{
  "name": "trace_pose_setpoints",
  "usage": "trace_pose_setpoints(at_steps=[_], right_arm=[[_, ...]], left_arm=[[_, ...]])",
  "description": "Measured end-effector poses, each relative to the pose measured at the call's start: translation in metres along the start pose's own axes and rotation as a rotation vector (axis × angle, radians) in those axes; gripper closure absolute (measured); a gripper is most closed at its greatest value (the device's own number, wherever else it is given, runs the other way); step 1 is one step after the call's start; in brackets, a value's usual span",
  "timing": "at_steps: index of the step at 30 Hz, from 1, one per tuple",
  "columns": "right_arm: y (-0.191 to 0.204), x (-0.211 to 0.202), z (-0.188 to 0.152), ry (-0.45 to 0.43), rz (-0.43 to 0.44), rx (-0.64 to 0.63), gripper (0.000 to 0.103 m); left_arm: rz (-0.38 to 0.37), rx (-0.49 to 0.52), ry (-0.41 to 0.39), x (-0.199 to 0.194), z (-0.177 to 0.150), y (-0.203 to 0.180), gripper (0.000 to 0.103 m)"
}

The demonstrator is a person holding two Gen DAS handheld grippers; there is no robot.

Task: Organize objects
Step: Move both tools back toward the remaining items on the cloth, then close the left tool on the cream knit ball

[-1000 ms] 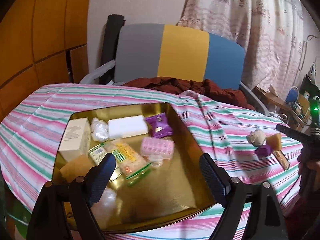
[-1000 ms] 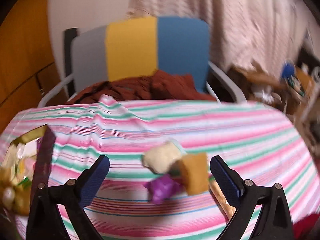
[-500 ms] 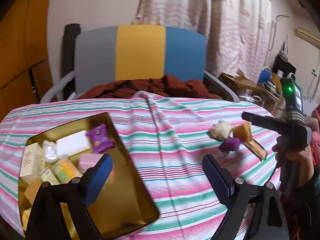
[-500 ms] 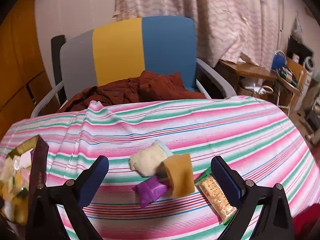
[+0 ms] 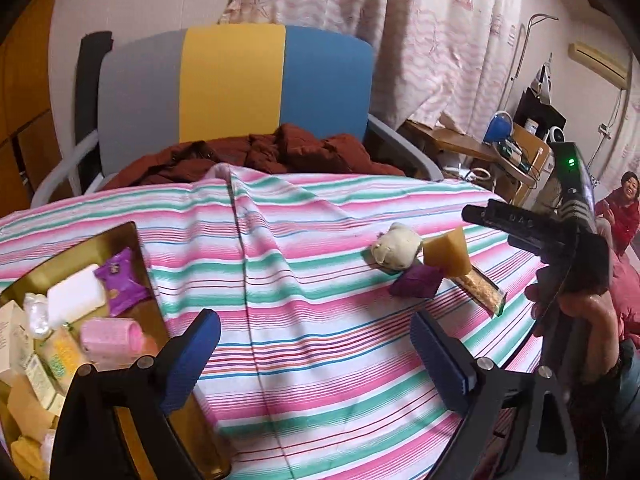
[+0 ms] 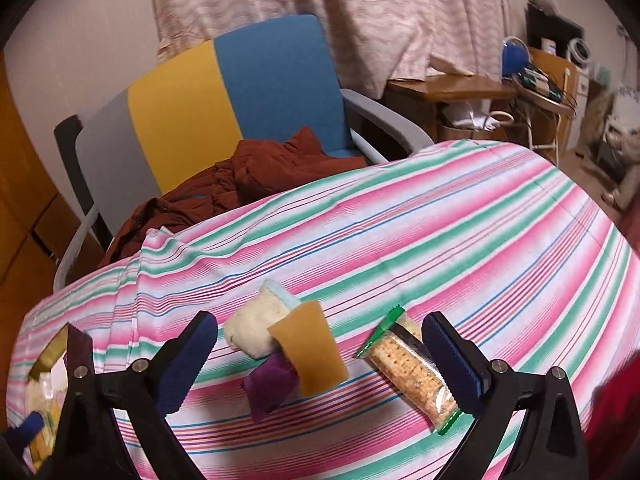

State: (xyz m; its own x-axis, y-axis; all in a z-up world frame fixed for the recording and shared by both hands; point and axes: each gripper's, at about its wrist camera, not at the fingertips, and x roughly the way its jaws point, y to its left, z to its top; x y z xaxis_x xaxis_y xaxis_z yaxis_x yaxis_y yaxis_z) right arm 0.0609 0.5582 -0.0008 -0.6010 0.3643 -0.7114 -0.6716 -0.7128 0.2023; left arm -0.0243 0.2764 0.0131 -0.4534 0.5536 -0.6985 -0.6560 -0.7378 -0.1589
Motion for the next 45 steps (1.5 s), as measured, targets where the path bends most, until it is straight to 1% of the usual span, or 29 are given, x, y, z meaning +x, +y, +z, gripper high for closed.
trace_pose_setpoints(at_steps=[3, 4, 8, 10, 16, 18, 20, 23, 24, 27, 30, 33, 38, 42, 45], right_arm=[[-0.007, -0.001, 0.002, -0.009, -0.003, 0.034, 0.0], [-0.009, -0.001, 0.003, -0.008, -0.002, 0.04, 0.0], [-0.013, -0.001, 0.004, -0.006, -0.001, 0.062, 0.0], [-0.018, -0.002, 0.006, -0.009, -0.006, 0.088, 0.0], [-0.042, -0.002, 0.008, -0.011, 0.009, 0.213, 0.0], [-0.048, -0.002, 0.008, -0.006, 0.018, 0.246, 0.0], [-0.056, -0.002, 0.008, -0.005, 0.023, 0.284, 0.0], [-0.068, -0.003, 0.007, -0.005, 0.033, 0.348, 0.0], [-0.071, -0.003, 0.007, -0.005, 0.037, 0.366, 0.0], [-0.085, -0.002, 0.003, 0.003, 0.063, 0.442, 0.0], [-0.095, -0.004, 0.001, -0.003, 0.07, 0.493, 0.0], [-0.097, -0.003, 0.0, 0.002, 0.069, 0.505, 0.0], [-0.085, 0.0, 0.002, 0.022, 0.067, 0.449, 0.0], [-0.082, 0.004, 0.002, 0.035, 0.069, 0.431, 0.0], [-0.08, 0.005, 0.001, 0.041, 0.069, 0.423, 0.0]], left_arm=[[-0.001, -0.002, 0.024, 0.014, 0.004, -0.001, 0.006], [0.004, -0.008, 0.037, 0.02, 0.006, 0.0, 0.007], [-0.012, -0.044, 0.088, 0.038, 0.009, 0.001, 0.008], [0.001, -0.03, 0.094, 0.044, 0.012, -0.001, 0.009], [-0.002, 0.01, 0.104, 0.064, 0.024, -0.012, 0.011], [-0.015, 0.031, 0.114, 0.072, 0.029, -0.017, 0.016], [-0.021, 0.053, 0.122, 0.081, 0.031, -0.024, 0.017], [-0.016, 0.069, 0.145, 0.096, 0.036, -0.031, 0.026], [-0.015, 0.08, 0.149, 0.101, 0.037, -0.034, 0.027], [-0.035, 0.115, 0.158, 0.114, 0.041, -0.044, 0.028], [-0.057, 0.162, 0.155, 0.126, 0.047, -0.057, 0.028], [-0.081, 0.184, 0.154, 0.138, 0.053, -0.066, 0.028], [-0.109, 0.199, 0.161, 0.156, 0.061, -0.075, 0.028], [-0.124, 0.217, 0.164, 0.165, 0.063, -0.082, 0.028], [-0.134, 0.258, 0.167, 0.172, 0.062, -0.092, 0.028]])
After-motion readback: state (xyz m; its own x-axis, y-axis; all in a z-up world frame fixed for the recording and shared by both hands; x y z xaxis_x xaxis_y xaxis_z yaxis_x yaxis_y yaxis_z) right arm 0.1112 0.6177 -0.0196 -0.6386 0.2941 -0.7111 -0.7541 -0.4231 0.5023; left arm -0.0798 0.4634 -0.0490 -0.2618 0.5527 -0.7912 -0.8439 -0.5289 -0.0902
